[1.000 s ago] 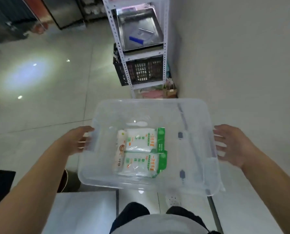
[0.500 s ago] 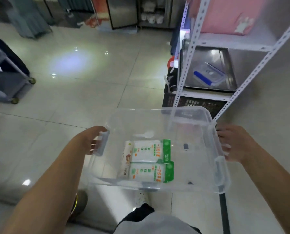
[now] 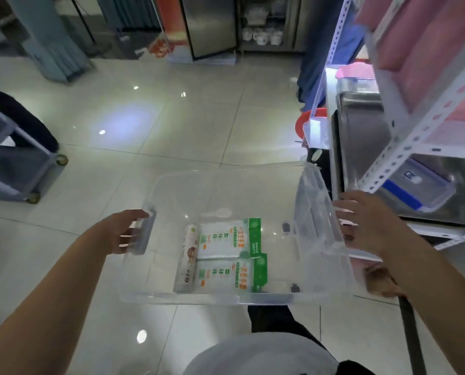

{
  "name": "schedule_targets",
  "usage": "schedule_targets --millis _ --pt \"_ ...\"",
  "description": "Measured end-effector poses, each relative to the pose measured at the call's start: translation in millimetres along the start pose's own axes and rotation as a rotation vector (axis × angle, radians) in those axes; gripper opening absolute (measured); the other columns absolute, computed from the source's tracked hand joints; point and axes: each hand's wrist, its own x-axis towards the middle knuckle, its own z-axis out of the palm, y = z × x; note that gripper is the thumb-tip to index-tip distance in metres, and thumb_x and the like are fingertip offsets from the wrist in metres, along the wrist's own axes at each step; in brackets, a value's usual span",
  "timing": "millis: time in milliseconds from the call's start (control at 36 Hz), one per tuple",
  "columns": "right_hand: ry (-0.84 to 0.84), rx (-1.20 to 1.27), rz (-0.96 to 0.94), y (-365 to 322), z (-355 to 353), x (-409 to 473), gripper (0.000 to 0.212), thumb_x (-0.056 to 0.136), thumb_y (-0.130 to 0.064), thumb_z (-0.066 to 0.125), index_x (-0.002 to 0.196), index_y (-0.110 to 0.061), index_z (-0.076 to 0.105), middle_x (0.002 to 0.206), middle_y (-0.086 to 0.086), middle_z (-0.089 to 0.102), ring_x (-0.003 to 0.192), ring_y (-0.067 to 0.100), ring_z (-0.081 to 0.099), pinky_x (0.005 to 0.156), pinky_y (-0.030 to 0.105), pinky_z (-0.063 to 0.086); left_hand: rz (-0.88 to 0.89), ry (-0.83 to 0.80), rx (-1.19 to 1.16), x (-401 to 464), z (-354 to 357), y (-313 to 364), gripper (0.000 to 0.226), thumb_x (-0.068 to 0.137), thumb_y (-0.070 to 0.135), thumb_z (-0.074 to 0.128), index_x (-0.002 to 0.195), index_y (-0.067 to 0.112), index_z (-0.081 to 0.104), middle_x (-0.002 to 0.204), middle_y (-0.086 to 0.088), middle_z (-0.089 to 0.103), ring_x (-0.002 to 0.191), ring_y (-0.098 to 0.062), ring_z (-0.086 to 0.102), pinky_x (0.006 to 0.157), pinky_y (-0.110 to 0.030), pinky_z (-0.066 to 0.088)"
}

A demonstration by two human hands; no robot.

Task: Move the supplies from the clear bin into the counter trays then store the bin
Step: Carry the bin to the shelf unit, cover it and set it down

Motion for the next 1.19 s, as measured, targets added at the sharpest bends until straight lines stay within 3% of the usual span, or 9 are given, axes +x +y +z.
schedule_targets --millis 139,222,389,528,722,833,917,1028,1194 --pt "-0.03 -0.005 0.023 -74.3 56.3 82.8 0.038 0.086 -0.036 0.059 0.111 -0.01 0.068 0.105 0.007 0.062 0.084 0.025 0.045 0.075 0.034 0.034 -0.041 0.035 -0.058 47.6 -17.3 84.3 0.019 0.082 0.031 0.07 0.092 0.016 0.063 0.083 -0.008 0.062 0.075 -0.024 0.058 0.081 -0.035 0.044" --pt "-0.023 0.004 -0.011 -116.1 85.7 126.7 0.042 0.089 -0.033 0.059 0.122 -0.01 0.066 0.115 0.006 0.065 0.094 0.025 0.053 0.074 0.034 0.038 -0.036 0.05 -0.07 77.9 -21.5 134.1 0.022 0.082 0.031 0.071 0.094 0.013 0.064 0.084 -0.008 0.062 0.072 -0.024 0.059 0.069 -0.032 0.047" --pt "0.014 -0.031 -0.007 -192.8 140.2 198.1 0.018 0.088 -0.033 0.06 0.081 -0.017 0.067 0.098 0.004 0.065 0.074 0.022 0.051 0.07 0.033 0.041 -0.012 0.017 -0.114 146.0 -25.4 224.5 0.031 0.081 0.032 0.073 0.104 0.013 0.064 0.089 -0.009 0.063 0.075 -0.024 0.061 0.067 -0.033 0.05" --pt "-0.006 0.001 0.011 -255.8 173.9 266.8 0.014 0.084 -0.034 0.062 0.077 -0.022 0.065 0.088 -0.003 0.06 0.071 0.019 0.047 0.067 0.029 0.036 0.005 -0.076 -0.088 222.0 -22.4 310.6 0.032 0.08 0.032 0.074 0.106 0.016 0.064 0.09 -0.009 0.064 0.076 -0.025 0.064 0.068 -0.034 0.054" --pt "0.175 0.023 0.019 -337.1 209.3 335.3 0.023 0.071 -0.041 0.07 0.088 -0.025 0.068 0.092 0.003 0.064 0.078 0.025 0.054 0.067 0.03 0.042 0.047 -0.21 0.083 329.2 4.3 469.3 0.032 0.08 0.033 0.075 0.103 0.014 0.065 0.093 -0.012 0.065 0.075 -0.028 0.065 0.057 -0.032 0.056" --pt "0.181 0.168 0.003 -366.4 216.5 354.7 0.024 0.063 -0.035 0.071 0.074 -0.025 0.054 0.076 0.0 0.039 0.059 0.019 0.028 0.056 0.025 0.019 0.068 -0.296 0.202 373.1 41.0 572.5 0.023 0.084 0.034 0.071 0.098 0.017 0.063 0.089 -0.009 0.061 0.074 -0.026 0.062 0.061 -0.033 0.052" --pt "0.294 0.263 -0.021 -381.1 211.7 370.1 0.011 0.077 -0.032 0.062 0.078 -0.023 0.057 0.076 -0.001 0.042 0.061 0.019 0.032 0.057 0.027 0.021 0.118 -0.338 0.312 398.9 87.5 648.2 0.018 0.086 0.032 0.067 0.095 0.017 0.063 0.084 -0.007 0.06 0.071 -0.025 0.059 0.06 -0.032 0.049" --pt "0.355 0.446 -0.014 -398.2 208.1 382.2 0.011 0.067 -0.029 0.063 0.065 -0.026 0.054 0.065 -0.003 0.035 0.054 0.017 0.028 0.052 0.022 0.025 0.21 -0.392 0.464 421.8 158.7 730.3 0.022 0.092 0.03 0.064 0.105 0.012 0.062 0.087 -0.01 0.058 0.071 -0.027 0.058 0.058 -0.032 0.053" --pt "0.652 0.462 0.024 -401.8 183.5 430.9 0.013 0.089 -0.031 0.056 0.092 -0.021 0.063 0.089 0.001 0.056 0.08 0.025 0.051 0.067 0.036 0.045 0.277 -0.459 0.697 453.4 262.3 819.5 0.02 0.092 0.027 0.062 0.102 0.01 0.063 0.083 -0.011 0.057 0.07 -0.028 0.06 0.051 -0.032 0.054"
